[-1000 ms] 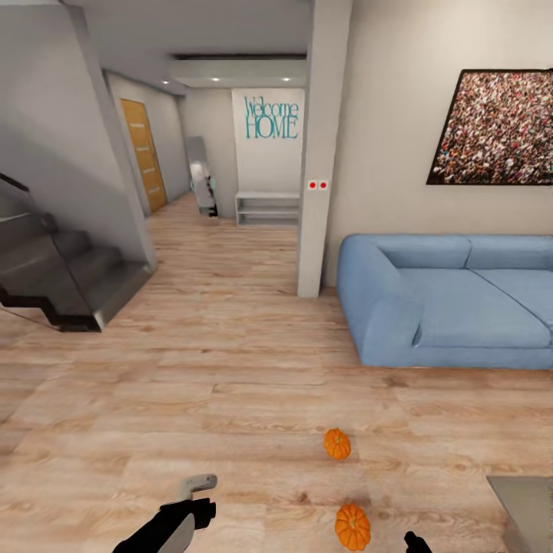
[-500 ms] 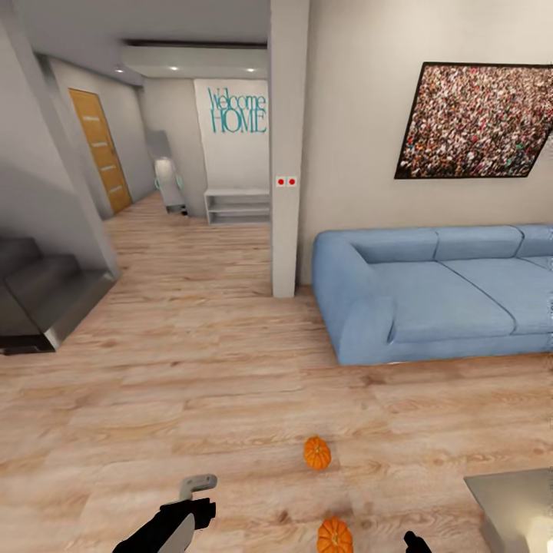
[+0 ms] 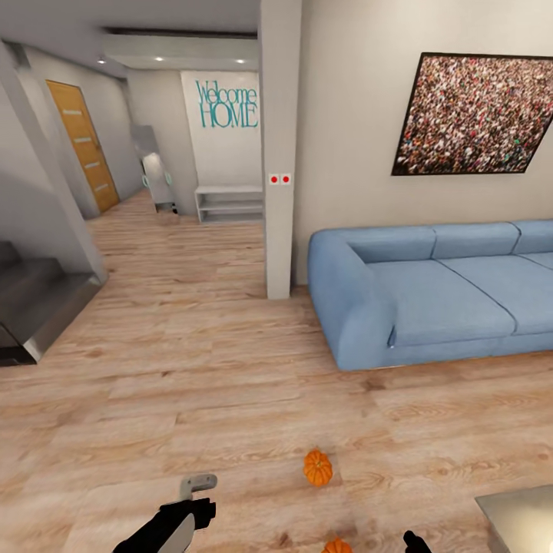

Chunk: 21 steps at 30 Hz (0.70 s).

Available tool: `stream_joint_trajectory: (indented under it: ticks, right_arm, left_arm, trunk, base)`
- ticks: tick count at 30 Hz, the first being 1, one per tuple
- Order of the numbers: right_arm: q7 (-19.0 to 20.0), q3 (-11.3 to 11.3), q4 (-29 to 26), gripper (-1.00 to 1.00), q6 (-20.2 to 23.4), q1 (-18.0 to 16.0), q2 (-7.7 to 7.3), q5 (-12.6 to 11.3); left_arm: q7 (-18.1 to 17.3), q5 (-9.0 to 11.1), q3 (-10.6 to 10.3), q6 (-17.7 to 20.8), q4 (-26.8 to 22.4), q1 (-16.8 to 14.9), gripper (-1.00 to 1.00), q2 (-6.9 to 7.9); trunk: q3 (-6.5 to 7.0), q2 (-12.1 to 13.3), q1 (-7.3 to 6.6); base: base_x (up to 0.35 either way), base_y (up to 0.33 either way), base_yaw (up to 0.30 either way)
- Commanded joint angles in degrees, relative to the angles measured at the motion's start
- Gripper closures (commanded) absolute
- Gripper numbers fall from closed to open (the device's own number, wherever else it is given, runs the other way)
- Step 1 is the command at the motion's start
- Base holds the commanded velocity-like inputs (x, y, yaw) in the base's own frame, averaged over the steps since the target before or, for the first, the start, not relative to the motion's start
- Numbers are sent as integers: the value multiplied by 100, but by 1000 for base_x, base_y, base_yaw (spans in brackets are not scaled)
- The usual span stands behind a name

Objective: Place each of the two pumpkins and all three candles from the living room inside a cabinet in the living room (use any cabinet), then make sure every cabinet is closed, and position the cauldron so it is next to a table in the living room.

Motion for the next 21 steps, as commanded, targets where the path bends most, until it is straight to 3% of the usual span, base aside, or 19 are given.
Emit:
stream_joint_trajectory:
  ticks: [1,7,21]
  right_arm:
    - [37,39,17,-100,-7,-6,4,-59]
    - [37,43,17,-100,-10,-6,3,-58]
    - [37,53,15,-100,-11,-6,19,-40]
  left_arm:
    - [41,35,-32,22,-11,-4,-100,4]
    - [39,26,-32,22,-11,-4,-100,4]
    - [33,15,-40,9,-11,-4,-100,6]
  trunk:
    - [-7,-5,3]
    - [-8,-5,3]
    - [-8,-5,3]
  base:
    - [245,94,-1]
    - [143,59,0]
    - [-20,2,0]
